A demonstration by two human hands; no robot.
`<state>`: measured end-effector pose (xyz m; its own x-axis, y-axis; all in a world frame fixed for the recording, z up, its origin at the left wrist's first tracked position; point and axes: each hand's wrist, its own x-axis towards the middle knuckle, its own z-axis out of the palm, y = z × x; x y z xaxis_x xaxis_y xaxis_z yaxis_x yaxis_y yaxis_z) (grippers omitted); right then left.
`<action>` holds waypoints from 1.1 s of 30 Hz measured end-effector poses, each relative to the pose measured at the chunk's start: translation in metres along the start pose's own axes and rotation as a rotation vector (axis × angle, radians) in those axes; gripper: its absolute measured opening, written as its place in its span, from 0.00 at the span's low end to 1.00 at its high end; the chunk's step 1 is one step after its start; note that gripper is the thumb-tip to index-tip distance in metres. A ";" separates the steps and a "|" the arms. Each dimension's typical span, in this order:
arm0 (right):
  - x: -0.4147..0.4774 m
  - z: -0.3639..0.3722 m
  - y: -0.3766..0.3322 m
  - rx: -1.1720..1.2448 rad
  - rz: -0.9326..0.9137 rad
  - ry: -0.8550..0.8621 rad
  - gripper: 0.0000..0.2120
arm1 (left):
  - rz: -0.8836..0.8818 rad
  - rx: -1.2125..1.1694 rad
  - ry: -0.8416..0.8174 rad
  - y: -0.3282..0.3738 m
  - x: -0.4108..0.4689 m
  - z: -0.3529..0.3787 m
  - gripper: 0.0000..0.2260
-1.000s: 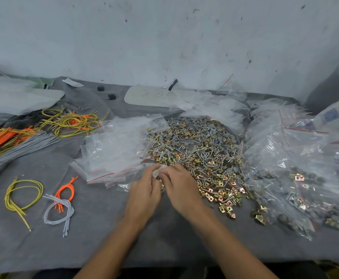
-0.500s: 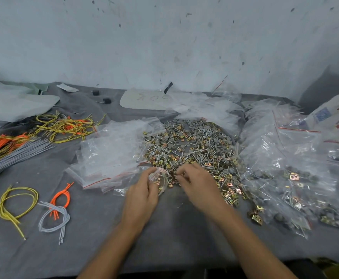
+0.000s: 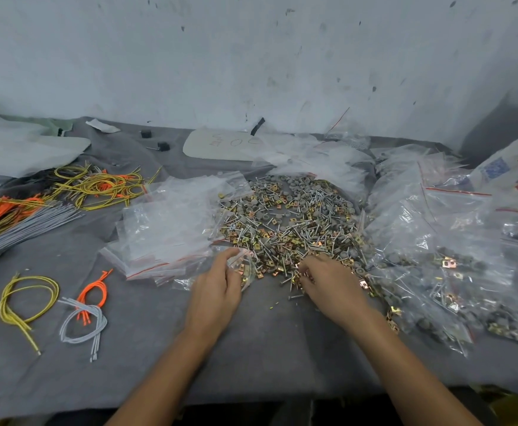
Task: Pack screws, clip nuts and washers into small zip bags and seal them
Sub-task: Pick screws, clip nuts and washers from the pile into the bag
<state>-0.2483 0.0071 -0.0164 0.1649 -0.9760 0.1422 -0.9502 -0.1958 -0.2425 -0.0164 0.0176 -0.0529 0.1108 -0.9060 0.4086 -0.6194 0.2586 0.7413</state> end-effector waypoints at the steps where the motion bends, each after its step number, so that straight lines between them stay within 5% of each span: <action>1: 0.001 0.000 -0.001 0.018 -0.012 -0.008 0.06 | -0.002 -0.006 -0.003 0.000 0.000 0.000 0.18; 23: 0.004 0.010 -0.017 0.068 -0.024 -0.002 0.07 | -0.030 -0.007 -0.026 0.007 0.000 -0.003 0.18; 30: -0.004 0.010 -0.056 0.421 -0.110 0.097 0.05 | -0.009 -0.007 -0.025 0.007 0.000 -0.004 0.18; 33: -0.001 0.016 -0.077 0.338 -0.180 0.083 0.08 | -0.014 -0.016 -0.030 0.007 0.000 -0.004 0.18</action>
<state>-0.1714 0.0212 -0.0129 0.2861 -0.9147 0.2855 -0.7651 -0.3975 -0.5066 -0.0173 0.0204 -0.0459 0.0959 -0.9192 0.3820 -0.6051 0.2509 0.7556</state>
